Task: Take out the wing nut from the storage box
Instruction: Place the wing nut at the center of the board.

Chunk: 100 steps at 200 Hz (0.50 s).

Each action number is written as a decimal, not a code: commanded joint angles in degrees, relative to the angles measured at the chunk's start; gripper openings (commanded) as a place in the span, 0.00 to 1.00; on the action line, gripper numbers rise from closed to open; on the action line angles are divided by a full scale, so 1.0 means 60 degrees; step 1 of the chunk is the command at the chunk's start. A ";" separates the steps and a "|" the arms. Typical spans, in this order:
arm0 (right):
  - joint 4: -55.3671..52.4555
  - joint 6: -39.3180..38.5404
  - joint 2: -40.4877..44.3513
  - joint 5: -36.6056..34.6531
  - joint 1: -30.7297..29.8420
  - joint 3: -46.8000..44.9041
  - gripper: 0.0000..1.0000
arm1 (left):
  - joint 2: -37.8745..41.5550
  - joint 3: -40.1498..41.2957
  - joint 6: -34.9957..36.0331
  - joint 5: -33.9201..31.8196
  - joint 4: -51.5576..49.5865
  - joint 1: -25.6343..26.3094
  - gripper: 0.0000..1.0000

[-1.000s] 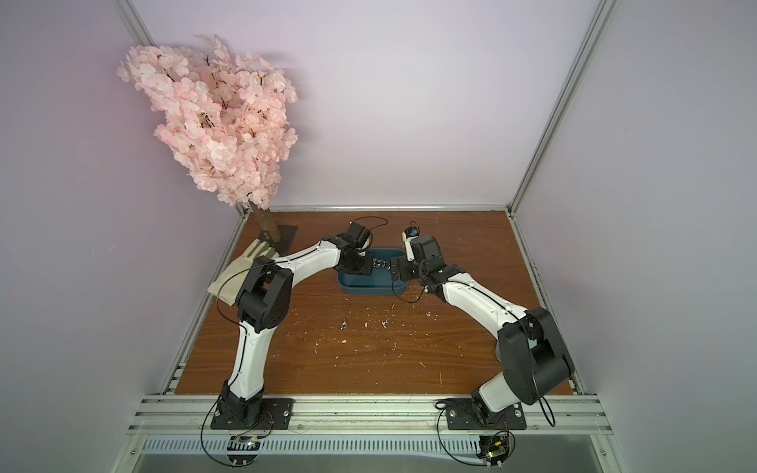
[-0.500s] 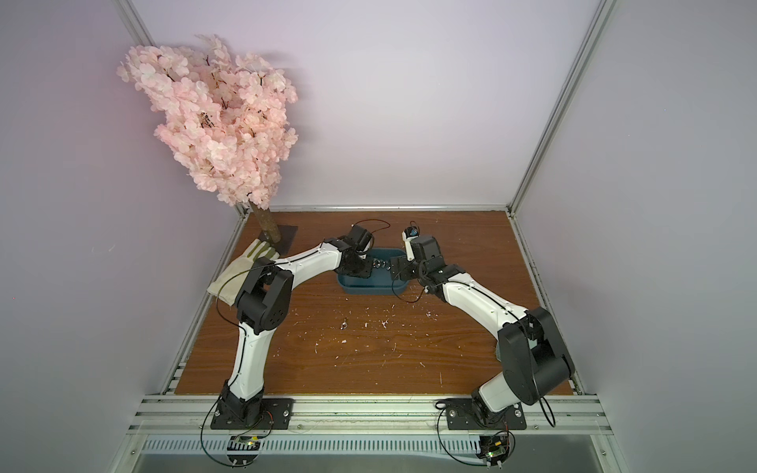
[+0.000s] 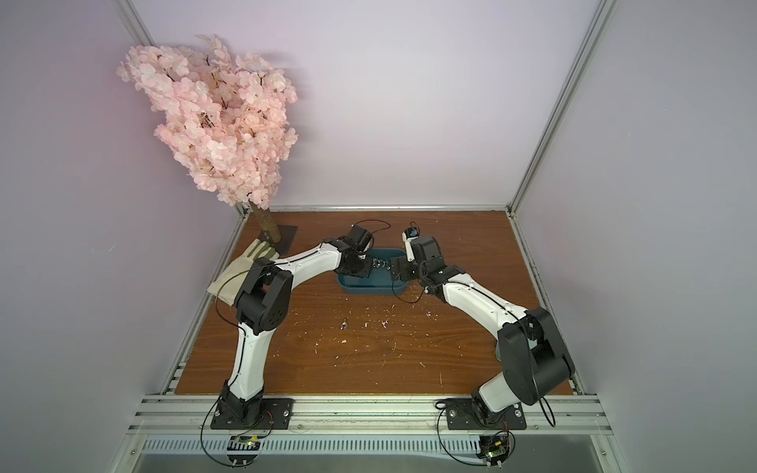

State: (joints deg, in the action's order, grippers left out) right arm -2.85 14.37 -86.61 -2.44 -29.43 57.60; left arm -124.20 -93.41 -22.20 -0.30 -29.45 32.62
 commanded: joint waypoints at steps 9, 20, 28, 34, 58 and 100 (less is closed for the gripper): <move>0.0248 0.0146 0.0445 0.0287 0.0042 -0.0064 0.99 | 0.0742 0.0333 -0.0041 -0.0143 -0.0161 0.0111 0.07; 0.0266 0.0179 0.0480 0.0392 0.0053 -0.0082 1.00 | 0.0961 0.0506 -0.0065 -0.0141 -0.0148 0.0155 0.05; 0.0258 0.0197 0.0503 0.0445 0.0027 -0.0094 1.00 | 0.1153 0.0639 -0.0112 -0.0196 -0.0158 0.0198 0.05; 0.0267 0.0212 0.0504 0.0495 0.0016 -0.0107 1.00 | 0.1271 0.0763 -0.0154 -0.0236 -0.0149 0.0217 0.05; 0.0241 0.0241 0.0575 0.0640 -0.0058 -0.0149 1.00 | 0.1991 0.1320 -0.0381 -0.0346 -0.0154 0.0298 0.03; 0.0270 0.0252 0.0788 0.0757 -0.0475 -0.0304 0.99 | 0.3620 0.2887 -0.0769 -0.0595 -0.0151 0.0412 0.04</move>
State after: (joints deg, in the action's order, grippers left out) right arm -2.74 15.03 -84.79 0.54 -30.65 56.69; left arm -107.35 -80.20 -24.71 -1.78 -29.58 34.24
